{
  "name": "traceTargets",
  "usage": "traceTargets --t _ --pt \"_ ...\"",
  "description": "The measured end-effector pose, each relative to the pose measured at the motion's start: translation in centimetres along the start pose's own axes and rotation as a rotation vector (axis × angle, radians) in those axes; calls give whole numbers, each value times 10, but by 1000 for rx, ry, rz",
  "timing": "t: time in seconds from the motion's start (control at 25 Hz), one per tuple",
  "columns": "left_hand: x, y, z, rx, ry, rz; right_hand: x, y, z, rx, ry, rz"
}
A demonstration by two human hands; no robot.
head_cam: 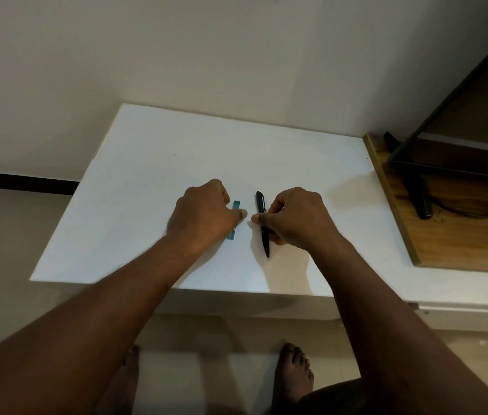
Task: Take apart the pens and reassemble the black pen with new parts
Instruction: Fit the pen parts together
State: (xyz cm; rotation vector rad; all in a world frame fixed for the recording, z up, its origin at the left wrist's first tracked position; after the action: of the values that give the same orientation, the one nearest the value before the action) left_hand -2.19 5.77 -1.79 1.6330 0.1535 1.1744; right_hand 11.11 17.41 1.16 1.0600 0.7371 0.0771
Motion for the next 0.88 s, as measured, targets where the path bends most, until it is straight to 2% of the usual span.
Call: traceTargets --t 0.32,0.48,0.68,0.88 --pt "6 -2 5 6 -44 -155 -1 19 2 179 50 -94" --pt "8 2 5 -35 -36 -227 -8 12 6 156 74 -94" --pt "13 13 13 37 -140 -392 -13 5 6 144 110 -78" --pt "9 15 11 -3 -148 -356 -14 2 4 136 133 -92"
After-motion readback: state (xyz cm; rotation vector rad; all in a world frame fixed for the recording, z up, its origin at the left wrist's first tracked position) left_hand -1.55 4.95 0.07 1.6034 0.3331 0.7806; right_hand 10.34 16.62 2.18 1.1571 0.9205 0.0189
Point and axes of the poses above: each hand's wrist, its own z-axis away from the middle knuckle, its own y-axis out of the back of the hand, x = y × z, the point moved 2 cm from there along -z, towards the middle knuckle
